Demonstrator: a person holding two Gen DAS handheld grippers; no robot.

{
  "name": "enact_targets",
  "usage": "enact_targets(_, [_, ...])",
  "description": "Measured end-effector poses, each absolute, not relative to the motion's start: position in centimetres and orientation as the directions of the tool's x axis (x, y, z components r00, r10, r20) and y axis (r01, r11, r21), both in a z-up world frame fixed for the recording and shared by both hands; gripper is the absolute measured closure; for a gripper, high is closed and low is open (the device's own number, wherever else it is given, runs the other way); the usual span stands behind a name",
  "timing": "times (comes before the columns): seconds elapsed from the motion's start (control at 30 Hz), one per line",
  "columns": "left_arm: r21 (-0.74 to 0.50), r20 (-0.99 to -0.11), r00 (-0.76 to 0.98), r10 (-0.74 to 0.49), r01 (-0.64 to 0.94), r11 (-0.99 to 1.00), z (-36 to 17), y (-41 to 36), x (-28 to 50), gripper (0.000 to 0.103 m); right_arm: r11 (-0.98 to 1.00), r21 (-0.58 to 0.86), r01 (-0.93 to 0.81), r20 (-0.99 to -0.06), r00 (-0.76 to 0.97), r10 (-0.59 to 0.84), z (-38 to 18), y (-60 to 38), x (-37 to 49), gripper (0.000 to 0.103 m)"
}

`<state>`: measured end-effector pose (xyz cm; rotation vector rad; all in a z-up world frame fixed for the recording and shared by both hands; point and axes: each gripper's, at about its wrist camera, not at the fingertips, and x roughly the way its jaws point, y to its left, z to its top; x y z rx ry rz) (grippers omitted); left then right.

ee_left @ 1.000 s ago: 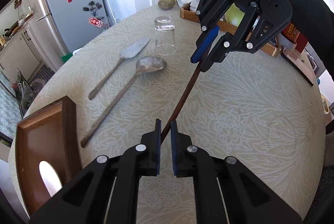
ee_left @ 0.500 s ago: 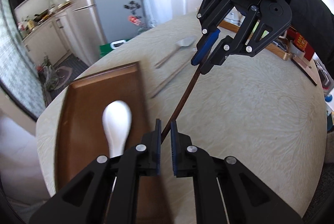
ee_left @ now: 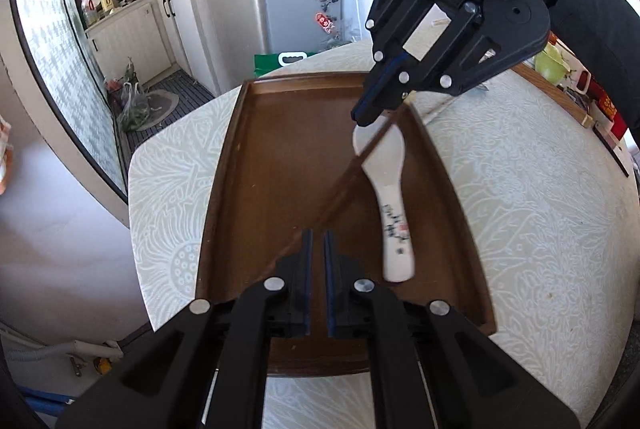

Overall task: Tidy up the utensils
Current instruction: 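Lower the chopsticks into the wooden tray and open the left gripper, then move the left gripper to the metal spoon's textured handle and close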

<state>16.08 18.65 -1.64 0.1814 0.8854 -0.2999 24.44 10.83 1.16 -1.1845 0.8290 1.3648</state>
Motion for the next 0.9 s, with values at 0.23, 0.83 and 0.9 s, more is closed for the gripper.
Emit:
enact_targets(0.23, [-0.005,-0.776,0.595,-0.208,0.323,0.946,-2.5,20.0,16.1,0.097,-0.138,-0.169,-0.976,-0.951,0.125,0.284,0.1,11.6,25.4,0.103])
enact_targets(0.83, [0.077,-0.68,0.675,-0.286,0.454,0.888,2.3,9.3,16.5,0.028,0.138,-0.27,-0.953,-0.858,0.303,0.415,6.6,-7.9,24.9,0.023])
enact_targets(0.9, [0.085,-0.697,0.65,-0.304,0.495,0.865,1.7,7.2,17.6,0.026,0.141,-0.259,-0.955,-0.87,0.295,0.396,5.5,-9.5,25.0,0.021])
